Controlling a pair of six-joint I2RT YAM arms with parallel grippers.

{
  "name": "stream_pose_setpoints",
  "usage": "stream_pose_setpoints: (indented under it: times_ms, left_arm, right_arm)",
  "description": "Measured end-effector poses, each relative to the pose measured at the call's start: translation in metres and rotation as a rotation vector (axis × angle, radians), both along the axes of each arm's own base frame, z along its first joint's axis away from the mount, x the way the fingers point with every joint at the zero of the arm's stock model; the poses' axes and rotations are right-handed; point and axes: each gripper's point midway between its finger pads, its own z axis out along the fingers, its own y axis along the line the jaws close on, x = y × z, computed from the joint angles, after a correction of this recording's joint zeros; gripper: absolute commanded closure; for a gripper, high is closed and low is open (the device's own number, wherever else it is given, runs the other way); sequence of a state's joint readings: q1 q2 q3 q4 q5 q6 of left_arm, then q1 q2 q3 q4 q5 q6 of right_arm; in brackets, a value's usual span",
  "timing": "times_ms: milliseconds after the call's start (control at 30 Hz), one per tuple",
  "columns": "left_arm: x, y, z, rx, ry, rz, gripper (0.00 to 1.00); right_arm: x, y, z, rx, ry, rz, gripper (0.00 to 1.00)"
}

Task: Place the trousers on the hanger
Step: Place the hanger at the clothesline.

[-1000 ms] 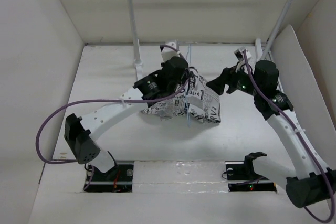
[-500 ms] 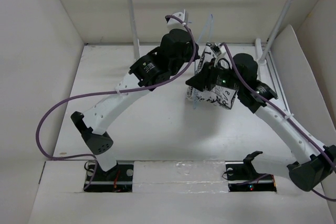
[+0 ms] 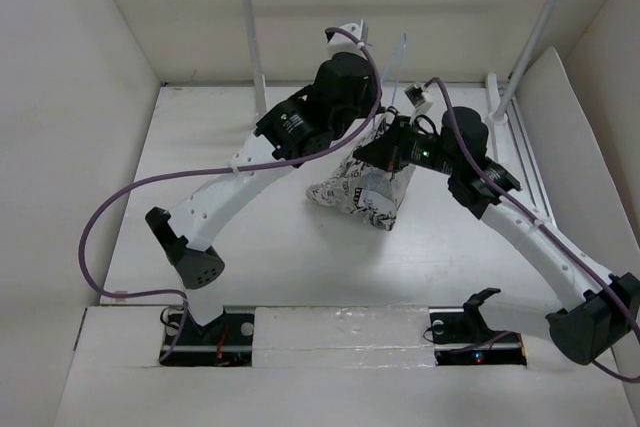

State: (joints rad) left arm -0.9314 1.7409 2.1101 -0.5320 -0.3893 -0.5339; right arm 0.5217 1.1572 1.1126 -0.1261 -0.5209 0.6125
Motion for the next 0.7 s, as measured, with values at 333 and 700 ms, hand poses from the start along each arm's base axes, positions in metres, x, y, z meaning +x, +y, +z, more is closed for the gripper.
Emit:
stream_pose_setpoints:
  times_ms: [333,700]
  left_arm:
    - [0.018,-0.004,0.030,-0.053,-0.068,-0.009,0.16]
    - [0.004,0.069,0.109,-0.196,-0.199,0.028,0.07]
  right_arm:
    - [0.023,0.005,0.025,0.135,0.064,0.053,1.00]
    - [0.071,-0.029,0.100,0.216,-0.024,0.009,1.00]
